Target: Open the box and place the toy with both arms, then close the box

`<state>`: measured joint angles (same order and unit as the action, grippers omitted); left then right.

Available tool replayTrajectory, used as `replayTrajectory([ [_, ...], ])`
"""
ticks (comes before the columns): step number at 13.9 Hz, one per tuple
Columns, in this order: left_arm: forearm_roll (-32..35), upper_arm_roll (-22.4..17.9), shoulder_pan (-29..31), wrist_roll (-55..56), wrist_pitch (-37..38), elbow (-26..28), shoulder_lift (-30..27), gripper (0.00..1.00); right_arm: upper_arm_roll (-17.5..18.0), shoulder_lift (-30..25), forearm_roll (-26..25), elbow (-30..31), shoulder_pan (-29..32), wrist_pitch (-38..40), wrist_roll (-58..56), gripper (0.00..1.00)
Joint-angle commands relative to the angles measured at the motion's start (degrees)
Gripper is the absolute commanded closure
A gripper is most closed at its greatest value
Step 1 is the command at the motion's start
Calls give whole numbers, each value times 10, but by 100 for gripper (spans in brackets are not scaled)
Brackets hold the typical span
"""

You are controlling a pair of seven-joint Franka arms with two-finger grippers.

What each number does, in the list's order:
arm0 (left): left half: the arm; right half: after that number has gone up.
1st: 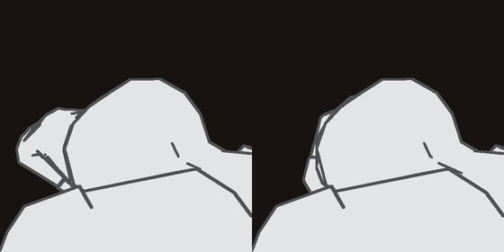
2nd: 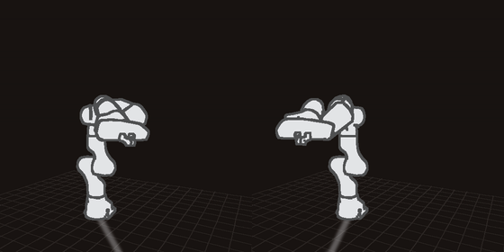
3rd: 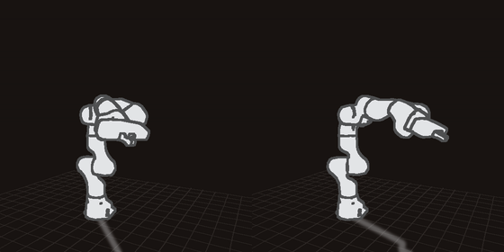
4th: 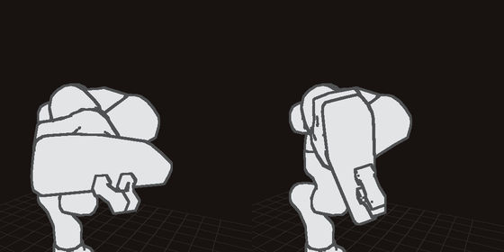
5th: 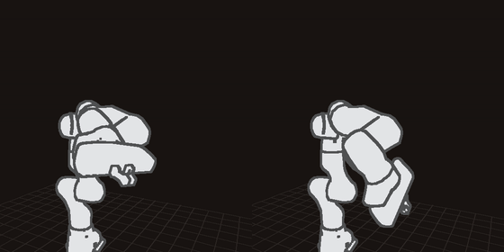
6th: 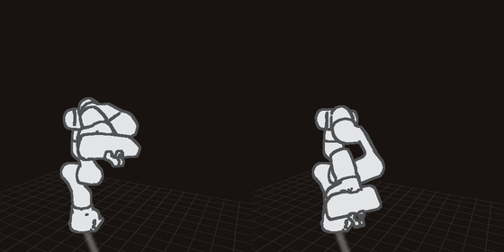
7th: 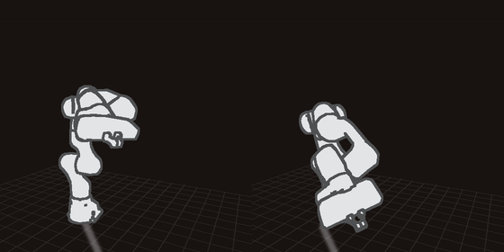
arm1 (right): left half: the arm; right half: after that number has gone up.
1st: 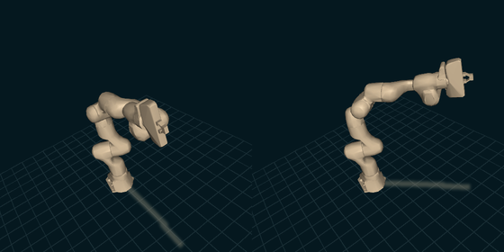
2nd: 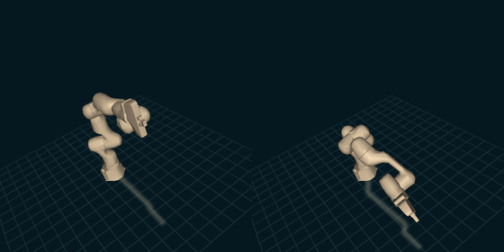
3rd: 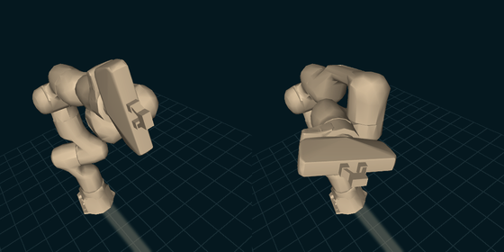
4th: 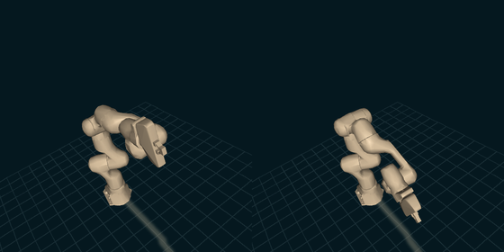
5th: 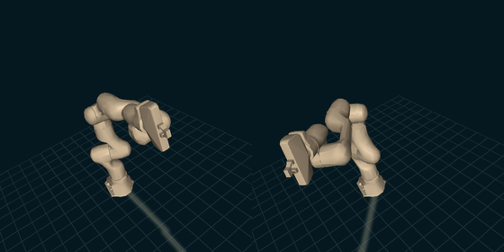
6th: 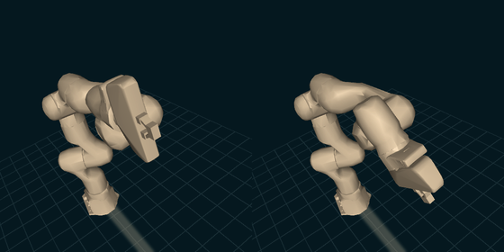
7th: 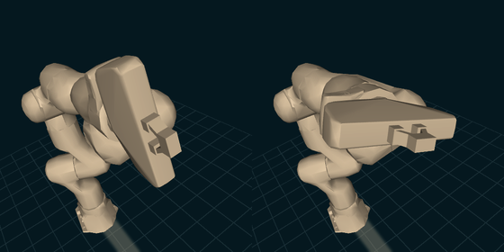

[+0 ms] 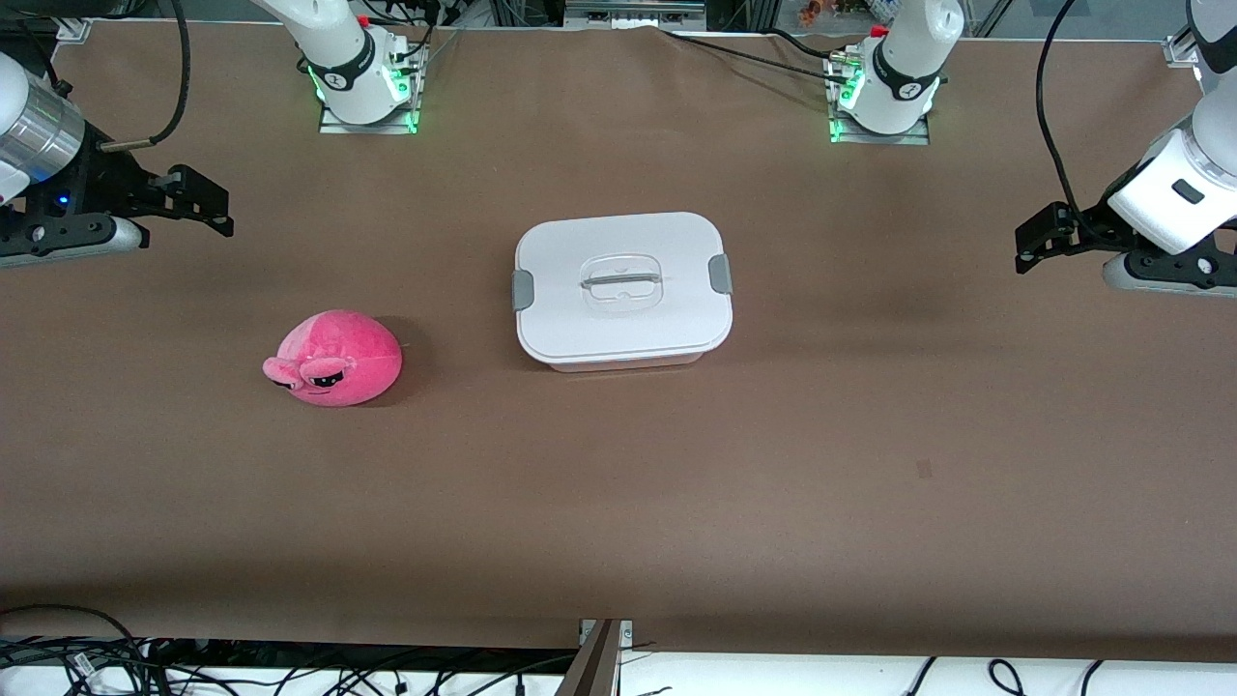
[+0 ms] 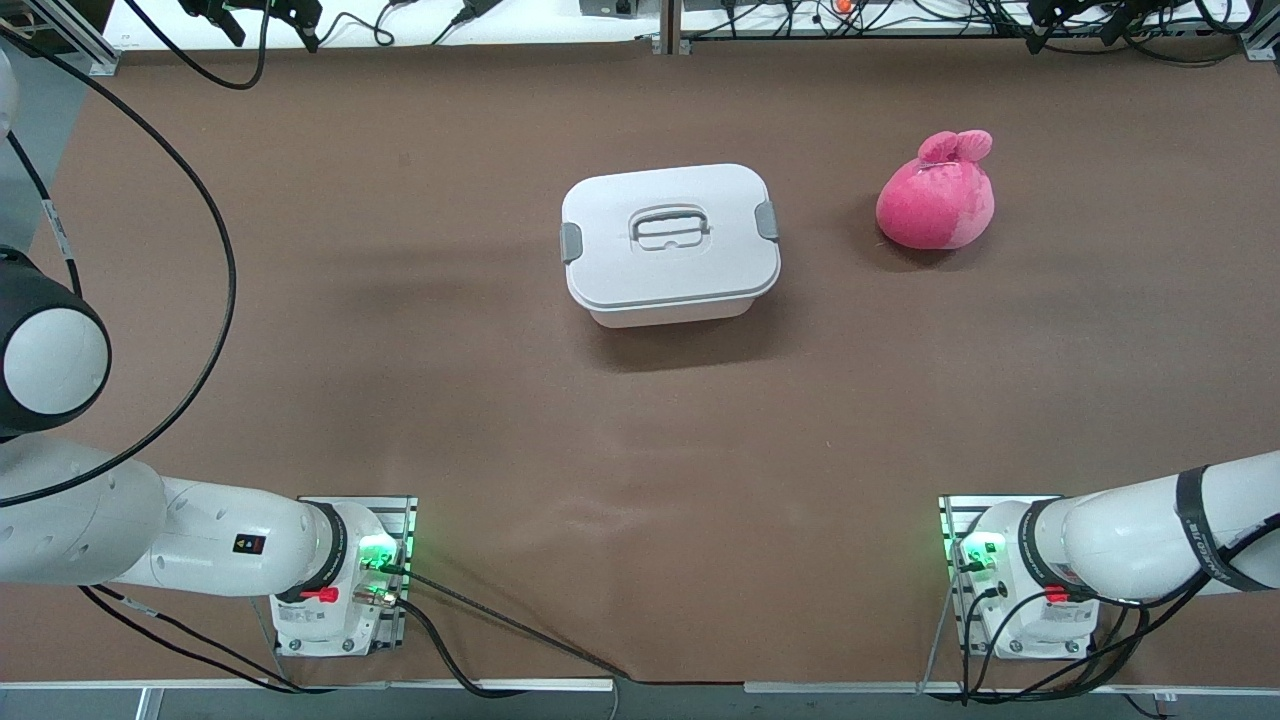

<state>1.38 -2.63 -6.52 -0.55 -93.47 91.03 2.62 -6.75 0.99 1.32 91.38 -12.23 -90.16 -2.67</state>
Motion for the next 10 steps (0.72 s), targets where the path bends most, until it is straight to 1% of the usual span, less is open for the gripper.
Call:
replayTrajectory([
  [1, -1, 0, 1, 1, 14, -21, 8, 0, 0, 6, -11, -21, 0, 14, -8, 0],
  [3, -1, -1, 1, 1, 14, -21, 8, 0, 0, 6, -9, -20, 0, 30, -7, 0],
  [6, -1, 0, 0, 1, 16, -21, 8, 0, 4, 3, -10, -20, -1, 27, -8, 0],
  [9, -8, 1, -3, -8, 48, -19, 8, 0, 6, 3, -11, -17, -1, 26, -8, 0],
  [10, -8, 8, -8, -32, 64, -20, 12, 0, 6, 4, -11, -16, -1, 26, -8, 0],
])
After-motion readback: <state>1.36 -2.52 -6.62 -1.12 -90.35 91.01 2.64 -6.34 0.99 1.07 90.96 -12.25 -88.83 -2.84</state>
